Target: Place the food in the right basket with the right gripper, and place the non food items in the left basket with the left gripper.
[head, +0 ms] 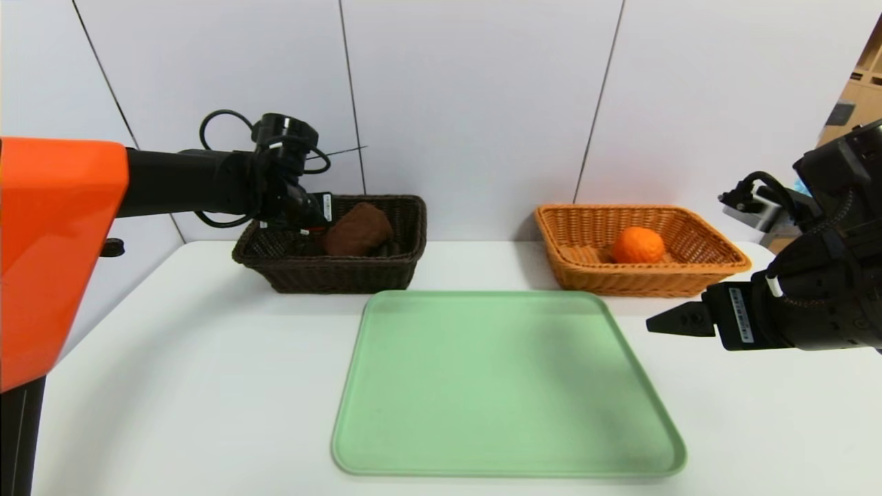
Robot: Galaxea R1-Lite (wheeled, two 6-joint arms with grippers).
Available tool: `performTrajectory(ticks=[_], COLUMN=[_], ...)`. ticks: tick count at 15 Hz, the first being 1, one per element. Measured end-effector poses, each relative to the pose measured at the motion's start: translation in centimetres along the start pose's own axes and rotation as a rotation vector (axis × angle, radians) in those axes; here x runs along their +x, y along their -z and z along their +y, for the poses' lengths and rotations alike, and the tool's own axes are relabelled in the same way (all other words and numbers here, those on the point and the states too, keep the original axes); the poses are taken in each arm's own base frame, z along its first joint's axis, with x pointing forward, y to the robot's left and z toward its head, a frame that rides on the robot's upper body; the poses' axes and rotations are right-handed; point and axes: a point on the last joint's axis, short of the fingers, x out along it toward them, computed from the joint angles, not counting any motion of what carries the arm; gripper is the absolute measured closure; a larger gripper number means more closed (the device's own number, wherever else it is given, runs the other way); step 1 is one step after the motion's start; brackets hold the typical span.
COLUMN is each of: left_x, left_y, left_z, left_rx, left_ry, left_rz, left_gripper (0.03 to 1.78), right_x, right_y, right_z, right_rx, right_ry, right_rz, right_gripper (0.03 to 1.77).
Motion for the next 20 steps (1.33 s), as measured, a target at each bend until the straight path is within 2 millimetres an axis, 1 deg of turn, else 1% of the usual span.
performTrajectory(ticks=[1,4,7,10,12,14,20], left_x=[0.1,0.1,0.1,-1.0,-2.3,-4.2,-11.3], left_y=[0.0,0.0,-0.1,-0.1,0.2,0.9,2.7], left_z=[0.1,0.1,0.4,0.6,0.6,0.2,-0.8], left_rx=[0.0,0.0,-0.006,-0.005,0.005,0.027,0.102], left_ry=[-0.003,-0.004,-0.012,-0.014,-0.011,0.009,0.098], left_rz=[0.001,0.0,-0.002,0.006,0.031,0.051,0.06], left_gripper=[0.88,0.63,0.46,0.35,0.3,0.25,0.17], right_x=[-0.1,-0.1,-0.2,-0.3,-0.6,-1.3,-3.9], right_y=[0.0,0.0,0.0,0.0,0.0,0.1,1.3], right_z=[0.0,0.0,0.0,-0.2,-0.2,-0.3,-0.7], right_rx=[0.001,0.0,0.001,0.007,0.008,0.005,0.003], right_ry=[-0.001,0.0,-0.002,0.001,-0.001,-0.012,-0.036], right_rz=[-0.002,-0.004,-0.006,-0.013,-0.022,-0.04,-0.103], right_gripper=[0.09,0.09,0.09,0.09,0.09,0.09,0.09])
